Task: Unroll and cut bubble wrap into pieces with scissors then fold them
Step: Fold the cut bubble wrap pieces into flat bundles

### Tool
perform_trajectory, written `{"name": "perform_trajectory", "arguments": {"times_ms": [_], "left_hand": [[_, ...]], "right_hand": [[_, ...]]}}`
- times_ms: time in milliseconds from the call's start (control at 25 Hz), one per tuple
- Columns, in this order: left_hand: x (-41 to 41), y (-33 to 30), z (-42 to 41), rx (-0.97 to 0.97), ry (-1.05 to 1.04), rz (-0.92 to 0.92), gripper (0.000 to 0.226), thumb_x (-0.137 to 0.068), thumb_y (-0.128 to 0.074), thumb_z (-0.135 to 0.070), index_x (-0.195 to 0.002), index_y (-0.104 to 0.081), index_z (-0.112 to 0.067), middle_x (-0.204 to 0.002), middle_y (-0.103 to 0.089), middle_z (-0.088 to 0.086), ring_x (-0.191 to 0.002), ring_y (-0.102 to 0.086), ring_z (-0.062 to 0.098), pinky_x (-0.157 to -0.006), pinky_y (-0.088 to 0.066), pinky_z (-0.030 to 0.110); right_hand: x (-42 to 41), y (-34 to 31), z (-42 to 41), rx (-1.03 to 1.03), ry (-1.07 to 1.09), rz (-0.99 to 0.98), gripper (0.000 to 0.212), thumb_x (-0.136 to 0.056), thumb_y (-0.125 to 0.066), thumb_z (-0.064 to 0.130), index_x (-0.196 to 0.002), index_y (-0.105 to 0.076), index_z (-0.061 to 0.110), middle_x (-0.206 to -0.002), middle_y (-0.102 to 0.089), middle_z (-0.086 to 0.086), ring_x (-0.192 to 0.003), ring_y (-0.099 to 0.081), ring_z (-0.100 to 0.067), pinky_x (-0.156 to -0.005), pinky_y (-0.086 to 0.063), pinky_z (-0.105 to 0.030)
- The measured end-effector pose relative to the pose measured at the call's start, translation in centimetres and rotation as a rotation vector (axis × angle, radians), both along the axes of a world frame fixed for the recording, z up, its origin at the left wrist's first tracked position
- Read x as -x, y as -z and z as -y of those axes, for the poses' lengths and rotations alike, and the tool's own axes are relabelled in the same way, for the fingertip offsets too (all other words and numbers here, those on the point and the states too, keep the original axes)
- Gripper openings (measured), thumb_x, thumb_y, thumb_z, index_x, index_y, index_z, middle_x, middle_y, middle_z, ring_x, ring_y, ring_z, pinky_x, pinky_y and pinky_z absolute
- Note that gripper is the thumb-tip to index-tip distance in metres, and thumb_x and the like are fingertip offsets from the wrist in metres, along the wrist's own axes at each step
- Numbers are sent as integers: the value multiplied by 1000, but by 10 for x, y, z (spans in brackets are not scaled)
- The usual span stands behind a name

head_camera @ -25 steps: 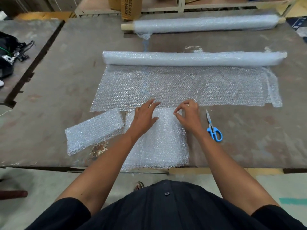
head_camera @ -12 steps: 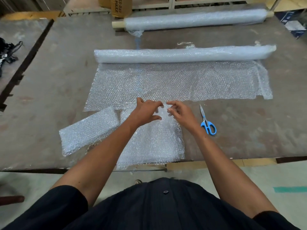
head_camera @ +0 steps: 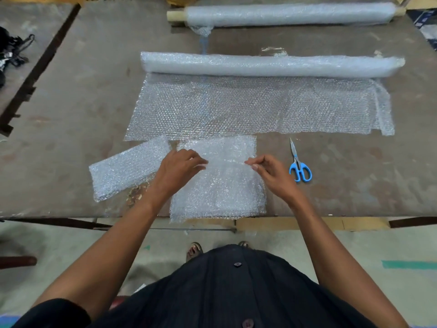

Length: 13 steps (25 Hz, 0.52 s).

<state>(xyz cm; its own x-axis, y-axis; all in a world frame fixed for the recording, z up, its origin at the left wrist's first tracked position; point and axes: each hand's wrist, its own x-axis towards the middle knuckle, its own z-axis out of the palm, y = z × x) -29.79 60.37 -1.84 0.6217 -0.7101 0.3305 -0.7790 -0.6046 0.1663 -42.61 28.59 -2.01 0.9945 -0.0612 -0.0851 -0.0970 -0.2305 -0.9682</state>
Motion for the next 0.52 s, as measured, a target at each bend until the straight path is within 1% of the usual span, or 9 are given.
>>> {"name": "perform_trajectory", "arguments": {"times_ms": [80, 120, 200, 280, 360, 400, 440, 520], "left_hand": [[22, 11, -16, 16, -18, 29, 19, -100, -75, -29, -119, -77, -26, -108, -76, 0, -83, -68, 24, -68, -45, 35], [33, 17, -25, 29, -29, 32, 20, -100, -76, -25, -120, -77, -25, -110, -76, 2, -86, -69, 26, -68, -47, 37], [52, 24, -39, 39, -53, 27, 24, -97, -79, -18, -121, -76, -21, -116, -76, 6, -94, -71, 31, -73, -51, 42], [66, 25, -47, 36, -63, 36, 22, -97, -78, -15, -118, -75, -17, -129, -72, 8, -107, -70, 34, -82, -51, 45], [70, 23, -51, 24, -39, 43, 14, -101, -74, -18, -114, -72, -14, -146, -64, 8, -128, -63, 34, -96, -47, 45], [70, 21, -53, 14, -15, 39, 11, -102, -72, -20, -112, -70, -15, -152, -60, 8, -138, -58, 32, -102, -46, 45], [68, 20, -55, 3, 19, 35, 10, -103, -71, -21, -110, -69, -15, -155, -57, 8, -144, -54, 30, -106, -44, 45], [66, 20, -59, -16, 104, 27, 7, -103, -71, -21, -106, -68, -16, -155, -58, 7, -146, -51, 26, -112, -44, 45]], "right_hand": [[24, 9, -5, 13, 1, -14, 10, -110, -60, 19, -117, -66, 16, -132, -74, 6, -142, -55, -7, -115, -49, -43], [35, 13, -8, 33, -8, -28, 9, -110, -60, 21, -116, -66, 19, -133, -72, 8, -144, -53, -6, -116, -47, -44], [51, 17, -17, 115, -48, -33, 5, -109, -60, 25, -112, -64, 25, -137, -68, 13, -147, -47, -3, -119, -42, -41], [59, 16, -27, 224, -80, 7, 4, -110, -57, 27, -112, -61, 28, -141, -64, 14, -151, -40, -1, -118, -38, -32], [58, 13, -34, 301, -75, 61, 5, -111, -54, 23, -113, -58, 27, -142, -62, 10, -152, -37, -1, -115, -34, -21], [56, 11, -37, 313, -66, 72, 6, -112, -54, 21, -112, -57, 26, -142, -62, 9, -153, -36, -1, -114, -33, -17], [53, 11, -38, 319, -57, 76, 7, -111, -53, 18, -111, -56, 25, -141, -62, 8, -153, -36, -2, -113, -33, -16], [51, 11, -38, 323, -56, 92, 12, -110, -53, 13, -107, -55, 25, -139, -63, 6, -153, -37, -4, -113, -34, -19]]}}
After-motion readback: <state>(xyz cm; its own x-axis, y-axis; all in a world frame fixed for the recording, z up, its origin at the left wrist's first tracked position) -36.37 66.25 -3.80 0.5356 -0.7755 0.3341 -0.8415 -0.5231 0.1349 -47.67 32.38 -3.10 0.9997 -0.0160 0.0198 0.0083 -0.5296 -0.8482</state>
